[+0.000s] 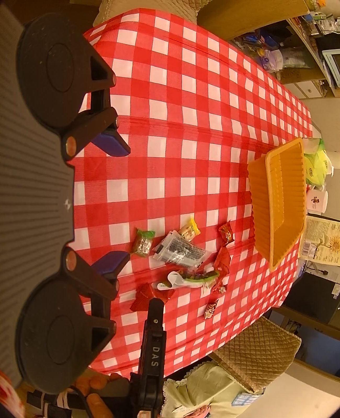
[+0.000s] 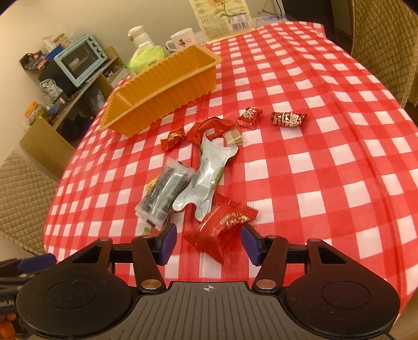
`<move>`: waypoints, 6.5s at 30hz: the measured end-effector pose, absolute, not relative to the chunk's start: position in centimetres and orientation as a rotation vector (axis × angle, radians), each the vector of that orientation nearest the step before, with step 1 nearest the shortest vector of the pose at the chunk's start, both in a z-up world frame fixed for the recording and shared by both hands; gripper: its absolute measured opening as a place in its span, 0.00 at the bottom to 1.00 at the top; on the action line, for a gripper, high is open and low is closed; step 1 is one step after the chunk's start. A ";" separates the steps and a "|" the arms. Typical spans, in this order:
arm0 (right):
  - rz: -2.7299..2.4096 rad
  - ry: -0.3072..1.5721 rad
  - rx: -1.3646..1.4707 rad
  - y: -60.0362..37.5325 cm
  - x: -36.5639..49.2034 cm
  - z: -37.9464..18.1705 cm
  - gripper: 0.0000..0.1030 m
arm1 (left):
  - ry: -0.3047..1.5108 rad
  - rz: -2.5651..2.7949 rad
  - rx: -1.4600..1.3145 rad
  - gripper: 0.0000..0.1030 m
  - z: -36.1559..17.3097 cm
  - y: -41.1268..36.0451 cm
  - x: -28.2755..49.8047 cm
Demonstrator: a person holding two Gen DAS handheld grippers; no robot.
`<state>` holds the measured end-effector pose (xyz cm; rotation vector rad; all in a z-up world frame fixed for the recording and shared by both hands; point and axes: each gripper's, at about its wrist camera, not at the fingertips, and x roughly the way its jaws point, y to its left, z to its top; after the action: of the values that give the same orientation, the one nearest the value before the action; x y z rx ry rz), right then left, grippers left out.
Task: Organize snacks
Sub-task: 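Grasp the red candy with the right tool while the left tool grasps the green-wrapped candy, then carry both candies over the orange tray and open both tools to drop them, then move both open tools back toward the remaining snacks on the tablecloth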
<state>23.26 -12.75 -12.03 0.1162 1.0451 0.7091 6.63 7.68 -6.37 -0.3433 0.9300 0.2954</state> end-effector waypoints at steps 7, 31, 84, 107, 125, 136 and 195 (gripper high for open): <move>0.694 1.086 0.130 -12.1 25.1 -12.9 0.50 | 0.942 0.300 -0.346 0.75 -6.9 7.4 7.9; 0.731 1.060 0.027 -15.5 27.3 -12.9 0.26 | 0.961 0.192 -0.263 0.51 -10.3 3.8 12.8; 0.980 0.853 0.001 -10.6 43.1 -5.2 0.26 | 0.789 0.359 -0.160 0.21 -2.0 14.8 23.7; 1.032 0.900 0.013 3.7 48.0 -7.1 0.26 | 0.853 0.275 -0.225 0.21 -5.7 21.8 36.5; 1.011 0.929 0.030 5.0 48.9 -8.2 0.26 | 0.883 0.286 -0.258 0.30 -7.1 23.4 37.3; 1.010 0.905 0.011 6.7 48.6 -8.2 0.32 | 0.878 0.305 -0.271 0.48 -6.7 24.3 35.6; 0.869 1.103 0.142 -16.7 32.2 -10.2 0.77 | 0.926 0.224 -0.283 0.88 -5.7 7.7 16.4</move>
<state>32.17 -16.69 -10.20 0.1423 1.1035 0.8687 16.41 7.66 -5.73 -0.2835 0.9255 0.2245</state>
